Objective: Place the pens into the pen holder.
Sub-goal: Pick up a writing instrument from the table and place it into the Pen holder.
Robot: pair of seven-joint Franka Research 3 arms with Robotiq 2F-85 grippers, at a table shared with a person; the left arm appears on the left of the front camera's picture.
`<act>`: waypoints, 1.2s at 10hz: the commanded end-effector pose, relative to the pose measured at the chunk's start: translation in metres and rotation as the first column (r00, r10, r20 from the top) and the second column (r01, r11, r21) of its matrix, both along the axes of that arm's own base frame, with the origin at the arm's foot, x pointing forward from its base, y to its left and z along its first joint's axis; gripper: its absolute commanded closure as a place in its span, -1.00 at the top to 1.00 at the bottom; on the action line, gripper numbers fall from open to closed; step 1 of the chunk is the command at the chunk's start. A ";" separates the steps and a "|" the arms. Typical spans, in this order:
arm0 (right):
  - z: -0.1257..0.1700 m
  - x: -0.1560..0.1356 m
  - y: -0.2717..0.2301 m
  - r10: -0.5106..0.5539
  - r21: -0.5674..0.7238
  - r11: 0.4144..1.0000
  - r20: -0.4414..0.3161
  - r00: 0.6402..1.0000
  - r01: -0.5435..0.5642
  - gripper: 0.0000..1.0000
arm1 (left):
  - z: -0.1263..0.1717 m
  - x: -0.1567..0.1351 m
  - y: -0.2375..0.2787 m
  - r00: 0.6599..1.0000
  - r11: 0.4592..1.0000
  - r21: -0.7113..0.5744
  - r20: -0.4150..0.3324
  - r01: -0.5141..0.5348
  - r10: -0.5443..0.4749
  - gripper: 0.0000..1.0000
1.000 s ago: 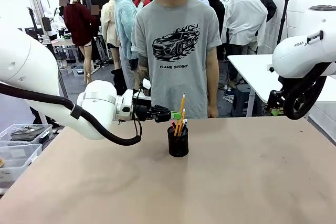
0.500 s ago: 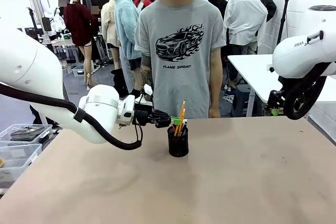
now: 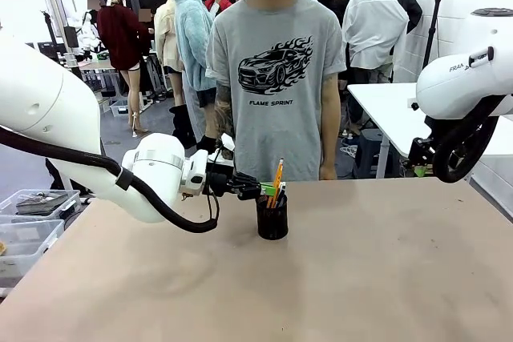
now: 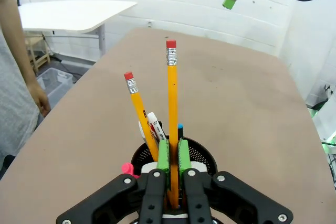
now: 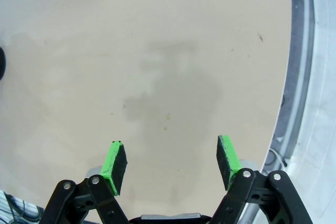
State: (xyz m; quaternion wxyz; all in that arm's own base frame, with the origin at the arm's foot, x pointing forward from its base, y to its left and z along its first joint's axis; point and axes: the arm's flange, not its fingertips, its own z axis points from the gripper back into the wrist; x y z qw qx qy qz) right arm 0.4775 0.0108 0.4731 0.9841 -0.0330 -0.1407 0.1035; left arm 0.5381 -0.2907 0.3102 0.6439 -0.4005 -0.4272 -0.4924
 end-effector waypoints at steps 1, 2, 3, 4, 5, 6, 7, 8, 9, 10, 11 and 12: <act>-0.002 -0.002 0.001 -0.015 -0.030 0.999 -0.003 1.000 0.015 0.72 | -0.001 0.002 -0.003 0.999 1.000 -0.001 0.031 -0.016 0.016 -0.12; -0.002 -0.002 0.001 -0.015 -0.030 0.999 -0.003 1.000 0.015 0.72 | -0.001 0.001 -0.003 0.999 1.000 0.000 0.032 -0.016 0.016 0.28; -0.002 -0.002 0.001 -0.015 -0.030 0.999 -0.003 1.000 0.015 0.72 | 0.000 0.001 -0.001 0.999 1.000 -0.001 0.037 -0.020 0.020 0.60; -0.002 -0.002 0.001 -0.015 -0.030 0.999 -0.003 1.000 0.015 0.72 | 0.002 0.000 0.000 0.999 1.000 -0.003 0.041 -0.030 0.030 0.60; -0.002 -0.002 0.001 -0.015 -0.030 0.999 -0.003 1.000 0.015 0.72 | 0.007 -0.001 0.005 0.998 0.999 -0.009 0.038 -0.048 0.048 0.60; -0.002 -0.002 0.001 -0.015 -0.030 0.999 -0.003 1.000 0.015 0.72 | 0.018 -0.007 0.012 0.997 0.998 -0.017 0.051 -0.060 0.061 0.60; -0.002 -0.002 0.001 -0.015 -0.030 0.999 -0.003 1.000 0.015 0.72 | 0.033 -0.014 0.018 0.995 0.998 -0.032 0.079 -0.060 0.063 0.60; -0.002 -0.002 0.001 -0.015 -0.030 0.999 -0.003 1.000 0.015 0.72 | 0.053 -0.018 0.027 0.990 0.995 -0.010 0.103 -0.096 0.097 0.60; -0.002 -0.002 0.001 -0.015 -0.030 0.999 -0.003 1.000 0.015 0.72 | 0.074 -0.024 0.035 0.987 0.996 -0.027 0.134 -0.090 0.093 0.60; -0.002 -0.002 0.001 -0.015 -0.030 0.999 -0.003 1.000 0.015 0.72 | 0.094 -0.031 0.042 0.978 0.994 -0.030 0.178 -0.102 0.105 0.60; -0.002 -0.002 0.001 -0.015 -0.030 0.999 -0.003 1.000 0.015 0.72 | 0.115 -0.032 0.052 0.976 0.989 0.000 0.161 -0.149 0.147 0.60; -0.002 -0.002 0.001 -0.015 -0.030 0.999 -0.003 1.000 0.015 0.72 | 0.142 -0.030 0.068 0.970 0.971 0.079 0.113 -0.224 0.215 0.60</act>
